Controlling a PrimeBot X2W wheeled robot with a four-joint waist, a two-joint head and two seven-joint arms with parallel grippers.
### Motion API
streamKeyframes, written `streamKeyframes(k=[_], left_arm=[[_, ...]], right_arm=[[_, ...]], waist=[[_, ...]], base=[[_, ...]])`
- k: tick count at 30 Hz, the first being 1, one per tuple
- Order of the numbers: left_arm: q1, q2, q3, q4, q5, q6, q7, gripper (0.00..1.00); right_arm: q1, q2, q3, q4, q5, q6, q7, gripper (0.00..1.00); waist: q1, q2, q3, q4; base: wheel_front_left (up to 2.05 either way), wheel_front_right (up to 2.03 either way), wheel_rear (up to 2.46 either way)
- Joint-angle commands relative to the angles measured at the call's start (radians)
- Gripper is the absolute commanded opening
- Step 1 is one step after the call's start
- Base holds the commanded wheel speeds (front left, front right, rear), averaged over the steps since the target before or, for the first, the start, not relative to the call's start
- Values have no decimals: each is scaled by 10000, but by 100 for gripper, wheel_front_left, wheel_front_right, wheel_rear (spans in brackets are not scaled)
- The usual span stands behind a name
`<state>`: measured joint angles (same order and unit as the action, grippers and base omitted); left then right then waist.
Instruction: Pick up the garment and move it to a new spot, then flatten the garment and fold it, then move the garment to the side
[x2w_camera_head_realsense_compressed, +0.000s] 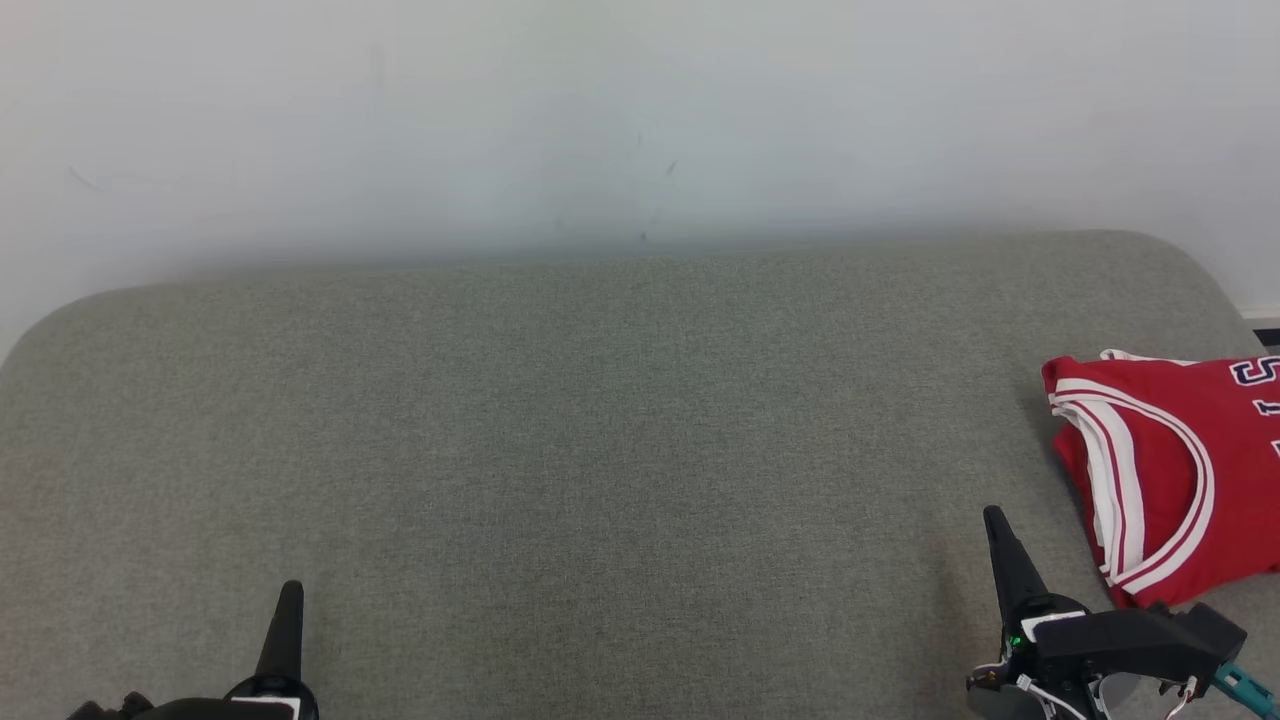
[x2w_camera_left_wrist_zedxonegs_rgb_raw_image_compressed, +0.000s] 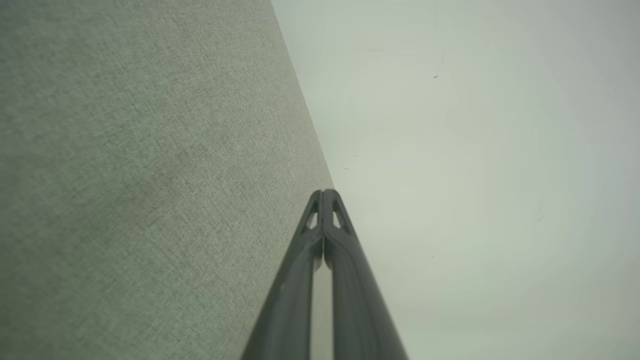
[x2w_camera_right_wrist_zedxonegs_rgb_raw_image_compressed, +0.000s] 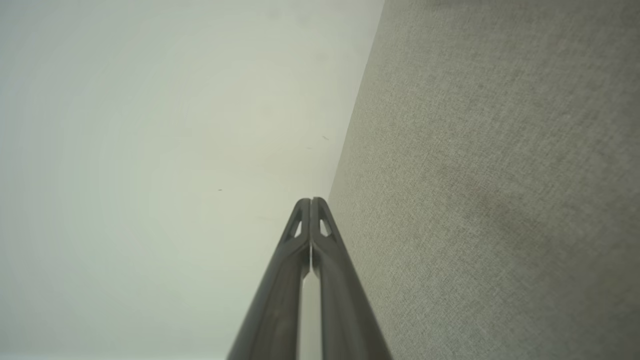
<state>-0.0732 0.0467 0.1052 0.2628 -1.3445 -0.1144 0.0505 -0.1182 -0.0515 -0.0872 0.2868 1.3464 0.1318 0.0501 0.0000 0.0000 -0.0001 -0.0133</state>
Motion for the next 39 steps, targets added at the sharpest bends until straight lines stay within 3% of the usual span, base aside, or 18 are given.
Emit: streamKeyframes(k=[1, 30, 39], left_arm=[[-175, 51, 39, -99, -214, -43, 58, 0], [-385, 56, 108, -185, -2527, -196, 623, 0], [-413, 56, 113, -190, -2710, -186, 663, 0]], right_arm=[[31, 17, -30, -104, 258, -15, 55, 0], [134, 23, -267, -422, 2498, -20, 629, 0], [144, 23, -285, -443, 2673, -21, 676, 0]], waist=[[0, 0, 1, 6], [0, 0, 29, 119], [0, 0, 32, 133]], base=[[0, 0, 0], [0, 0, 0], [0, 0, 0]])
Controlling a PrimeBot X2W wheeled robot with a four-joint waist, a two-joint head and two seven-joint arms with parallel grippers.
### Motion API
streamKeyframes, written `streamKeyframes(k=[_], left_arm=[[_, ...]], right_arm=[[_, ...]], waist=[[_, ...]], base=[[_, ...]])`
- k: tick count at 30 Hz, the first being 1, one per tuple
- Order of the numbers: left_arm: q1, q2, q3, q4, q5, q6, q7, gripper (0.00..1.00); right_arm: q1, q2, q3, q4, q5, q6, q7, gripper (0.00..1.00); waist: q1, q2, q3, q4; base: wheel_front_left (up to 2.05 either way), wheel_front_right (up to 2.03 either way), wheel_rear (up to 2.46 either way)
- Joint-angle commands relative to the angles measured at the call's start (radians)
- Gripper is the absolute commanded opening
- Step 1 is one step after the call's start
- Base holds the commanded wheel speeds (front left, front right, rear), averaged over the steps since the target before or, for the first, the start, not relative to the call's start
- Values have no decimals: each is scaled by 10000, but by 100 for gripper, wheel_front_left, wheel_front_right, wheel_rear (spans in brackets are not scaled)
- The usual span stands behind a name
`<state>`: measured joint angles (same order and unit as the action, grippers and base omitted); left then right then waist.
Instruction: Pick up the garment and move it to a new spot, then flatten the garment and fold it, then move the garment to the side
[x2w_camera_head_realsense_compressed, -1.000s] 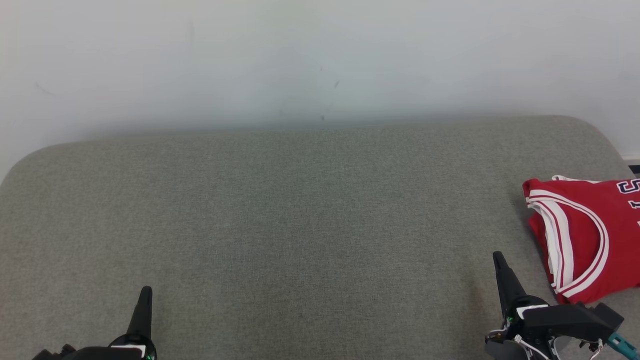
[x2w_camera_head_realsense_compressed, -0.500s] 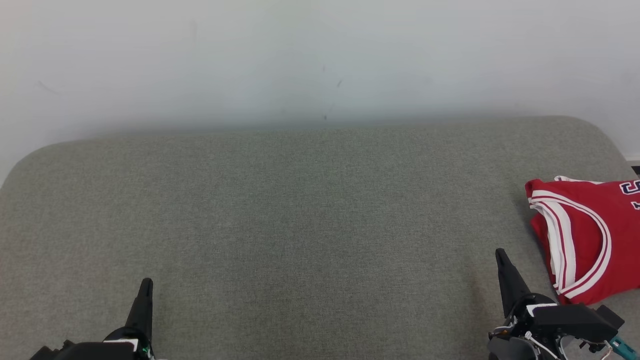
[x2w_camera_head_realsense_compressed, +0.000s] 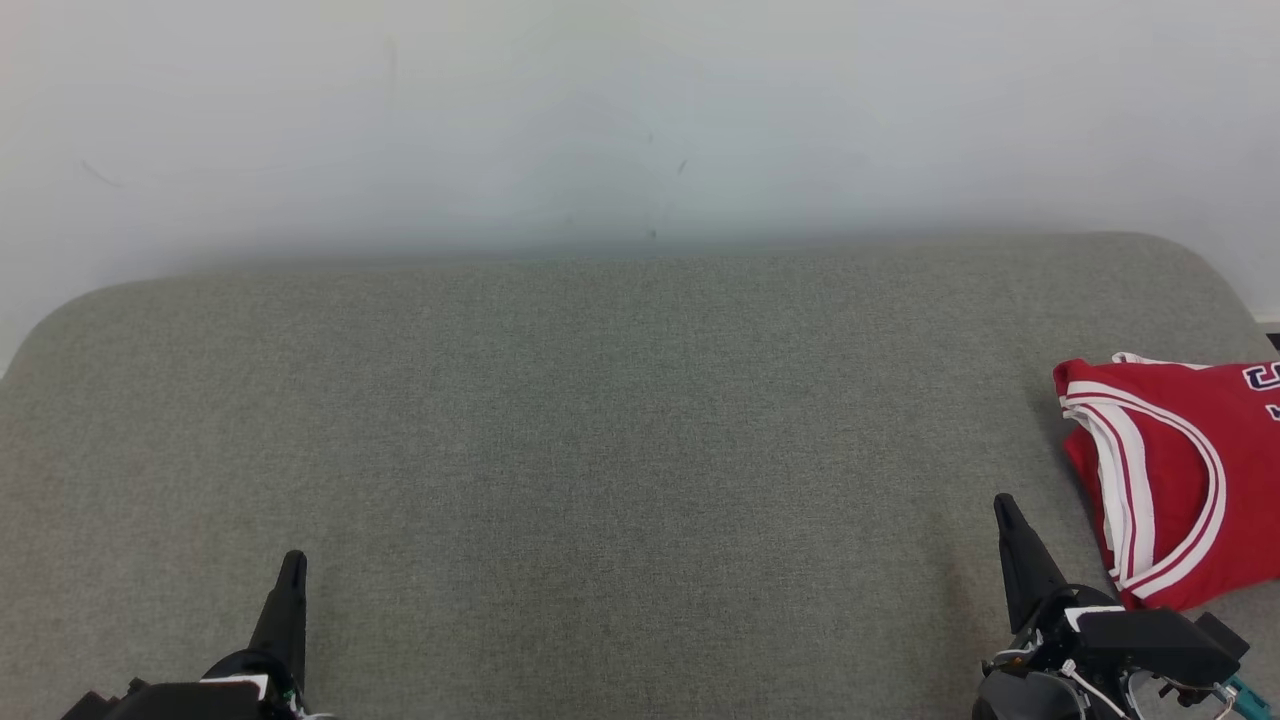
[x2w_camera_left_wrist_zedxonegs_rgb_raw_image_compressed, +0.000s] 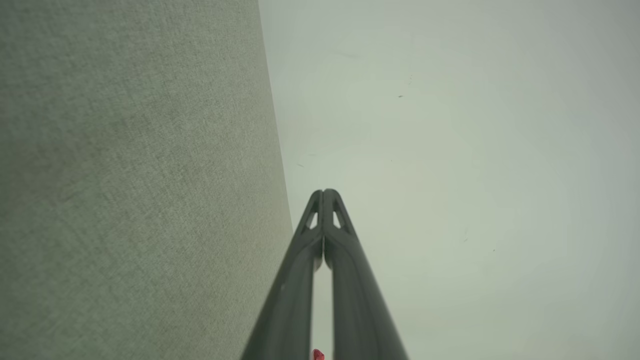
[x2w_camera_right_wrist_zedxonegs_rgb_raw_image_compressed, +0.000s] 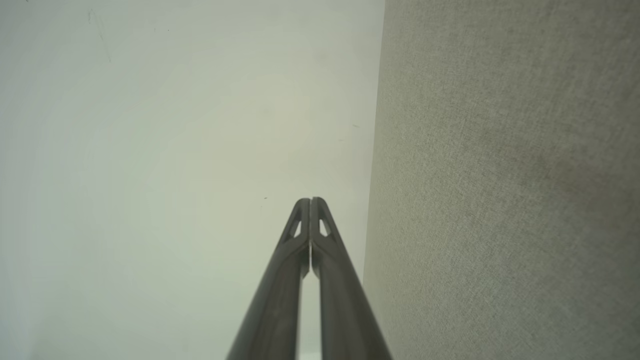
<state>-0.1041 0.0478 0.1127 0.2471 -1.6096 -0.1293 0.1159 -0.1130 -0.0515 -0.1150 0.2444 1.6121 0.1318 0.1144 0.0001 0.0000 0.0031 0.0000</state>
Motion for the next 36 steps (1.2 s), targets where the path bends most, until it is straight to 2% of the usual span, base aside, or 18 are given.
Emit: streamKeyframes(k=[1, 36], left_arm=[[-103, 44, 38, -33, -58, -36, 9, 0], [-100, 43, 35, -33, -60, -37, 6, 0]], right_arm=[[92, 23, -7, -19, 15, -21, 33, 0], [90, 23, -3, -20, 17, -21, 32, 0]], waist=[[-1, 0, 0, 0], [-1, 0, 0, 0]], base=[[0, 0, 0], [0, 0, 0]])
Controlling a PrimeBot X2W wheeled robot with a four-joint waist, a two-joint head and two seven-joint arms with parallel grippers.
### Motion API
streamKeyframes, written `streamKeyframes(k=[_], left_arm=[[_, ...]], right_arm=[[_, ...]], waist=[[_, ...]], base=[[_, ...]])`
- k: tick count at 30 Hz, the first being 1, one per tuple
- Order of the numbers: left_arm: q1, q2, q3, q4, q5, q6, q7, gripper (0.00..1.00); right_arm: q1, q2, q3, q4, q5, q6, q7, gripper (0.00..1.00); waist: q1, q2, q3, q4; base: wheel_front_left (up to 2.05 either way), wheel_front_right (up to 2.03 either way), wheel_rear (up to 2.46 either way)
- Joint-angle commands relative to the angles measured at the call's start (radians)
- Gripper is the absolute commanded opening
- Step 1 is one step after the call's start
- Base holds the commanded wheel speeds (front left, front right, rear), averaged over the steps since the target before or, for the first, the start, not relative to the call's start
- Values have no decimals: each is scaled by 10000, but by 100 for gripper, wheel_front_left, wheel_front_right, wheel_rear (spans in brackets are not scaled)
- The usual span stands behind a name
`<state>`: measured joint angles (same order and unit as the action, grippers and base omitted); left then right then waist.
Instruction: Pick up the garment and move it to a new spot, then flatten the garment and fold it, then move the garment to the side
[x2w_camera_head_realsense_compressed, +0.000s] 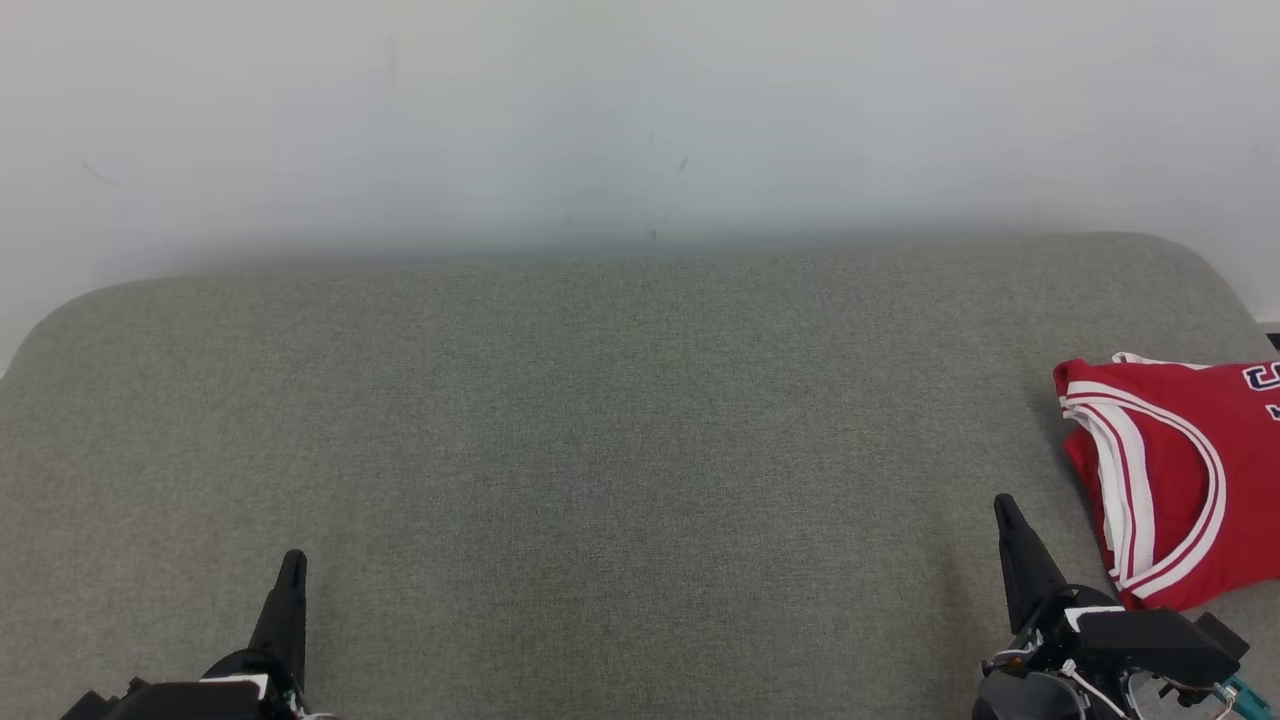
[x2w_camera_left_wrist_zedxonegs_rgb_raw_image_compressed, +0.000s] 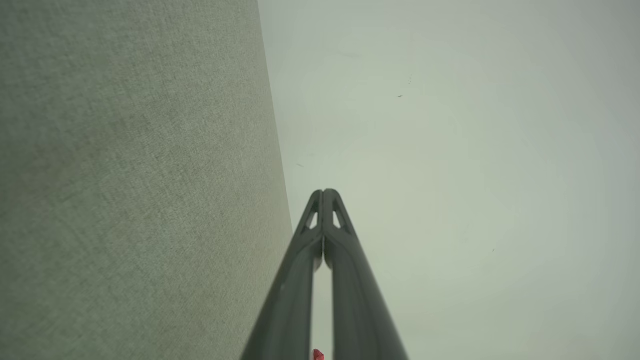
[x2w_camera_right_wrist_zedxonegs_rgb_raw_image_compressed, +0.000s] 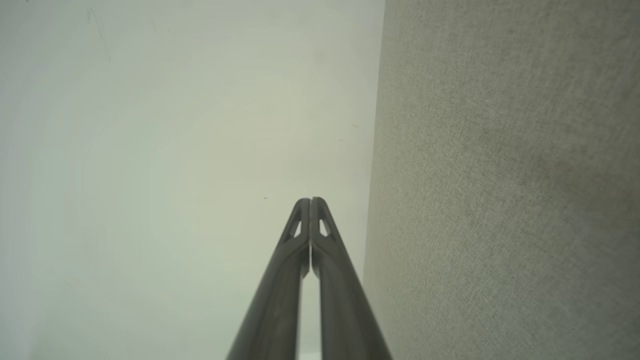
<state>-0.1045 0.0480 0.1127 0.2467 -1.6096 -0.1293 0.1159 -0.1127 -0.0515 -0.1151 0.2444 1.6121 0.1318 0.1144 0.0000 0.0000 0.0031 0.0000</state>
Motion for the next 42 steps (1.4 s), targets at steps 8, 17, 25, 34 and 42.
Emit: streamKeyframes(k=[8, 17, 25, 34, 42], left_arm=[[-95, 41, 34, -30, -60, -37, 6, 0], [-95, 41, 35, -30, -61, -37, 5, 0], [-95, 41, 34, -31, -61, -37, 5, 0], [-95, 41, 35, -30, -62, -37, 4, 0], [-95, 41, 34, -30, -62, -37, 4, 0]], right_arm=[[86, 23, -1, -20, 18, -21, 31, 0], [87, 23, 0, -20, 17, -21, 31, 0], [87, 23, 0, -20, 17, -21, 31, 0], [87, 24, 0, -20, 17, -21, 30, 0], [87, 24, 1, -20, 18, -21, 30, 0]], waist=[[0, 0, 0, 0], [0, 0, 0, 0], [0, 0, 0, 0], [0, 0, 0, 0], [0, 0, 0, 0]], base=[[0, 0, 0], [0, 0, 0], [0, 0, 0], [0, 0, 0], [0, 0, 0]])
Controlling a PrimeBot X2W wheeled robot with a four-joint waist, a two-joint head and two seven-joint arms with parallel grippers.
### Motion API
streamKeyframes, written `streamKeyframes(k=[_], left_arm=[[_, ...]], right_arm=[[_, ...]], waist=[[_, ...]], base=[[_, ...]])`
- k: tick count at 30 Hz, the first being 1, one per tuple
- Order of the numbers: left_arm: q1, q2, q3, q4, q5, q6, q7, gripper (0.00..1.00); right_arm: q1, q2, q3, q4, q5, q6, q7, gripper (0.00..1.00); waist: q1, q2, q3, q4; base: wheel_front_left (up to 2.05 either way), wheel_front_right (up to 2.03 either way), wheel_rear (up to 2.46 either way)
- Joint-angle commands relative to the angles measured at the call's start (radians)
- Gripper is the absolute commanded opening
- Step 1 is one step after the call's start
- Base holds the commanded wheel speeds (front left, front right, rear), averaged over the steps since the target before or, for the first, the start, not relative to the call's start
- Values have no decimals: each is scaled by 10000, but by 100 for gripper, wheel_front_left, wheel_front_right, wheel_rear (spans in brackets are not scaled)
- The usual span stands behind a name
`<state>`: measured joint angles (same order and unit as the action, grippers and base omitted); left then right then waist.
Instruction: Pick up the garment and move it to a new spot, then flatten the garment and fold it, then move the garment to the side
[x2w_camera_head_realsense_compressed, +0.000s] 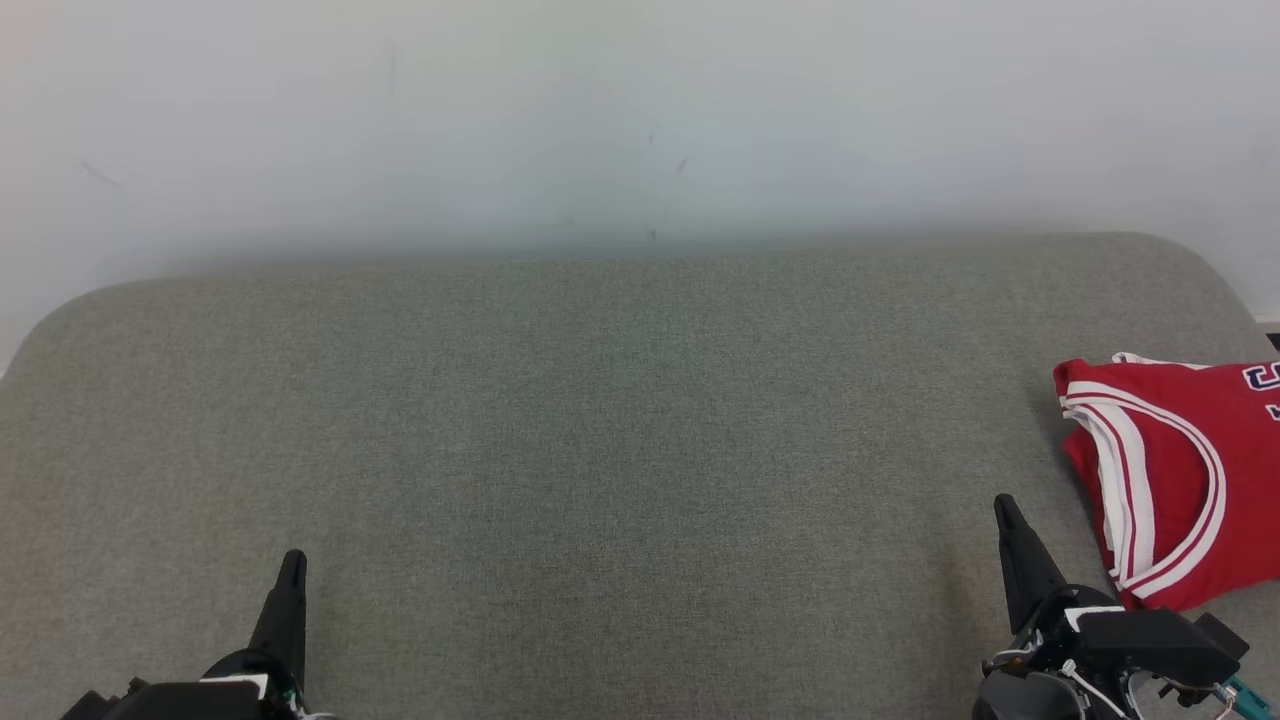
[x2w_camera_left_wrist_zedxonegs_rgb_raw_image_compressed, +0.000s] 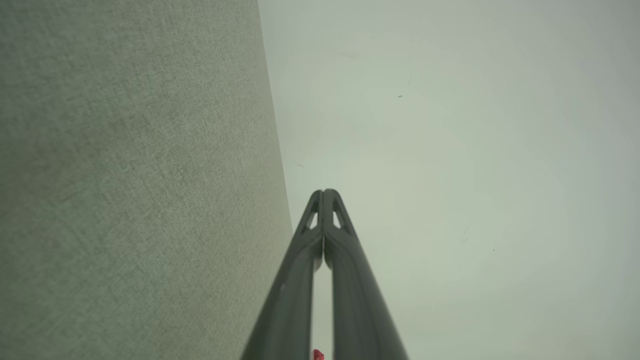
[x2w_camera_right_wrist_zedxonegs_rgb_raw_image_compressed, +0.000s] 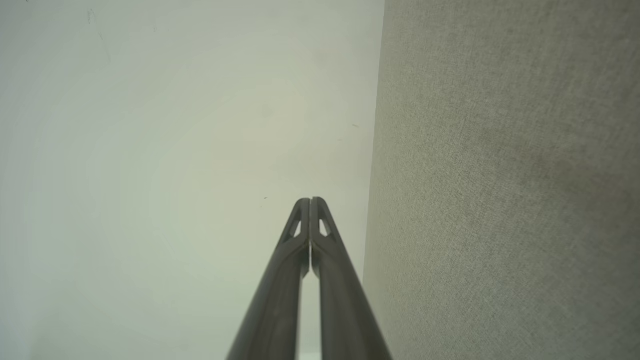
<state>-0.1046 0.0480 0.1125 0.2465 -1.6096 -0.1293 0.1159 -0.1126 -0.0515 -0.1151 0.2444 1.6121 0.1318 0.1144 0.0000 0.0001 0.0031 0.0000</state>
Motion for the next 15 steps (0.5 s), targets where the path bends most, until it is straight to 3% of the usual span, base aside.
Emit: streamKeyframes(k=[1, 15], left_arm=[[-94, 41, 36, -28, -62, -37, 4, 0], [-94, 41, 36, -29, -62, -35, 3, 0]], right_arm=[[86, 24, 1, -20, 18, -21, 30, 0], [86, 24, 1, -20, 18, -21, 30, 0]], waist=[[0, -1, 0, 0], [0, -1, 0, 0]], base=[[0, 0, 0], [0, 0, 0]])
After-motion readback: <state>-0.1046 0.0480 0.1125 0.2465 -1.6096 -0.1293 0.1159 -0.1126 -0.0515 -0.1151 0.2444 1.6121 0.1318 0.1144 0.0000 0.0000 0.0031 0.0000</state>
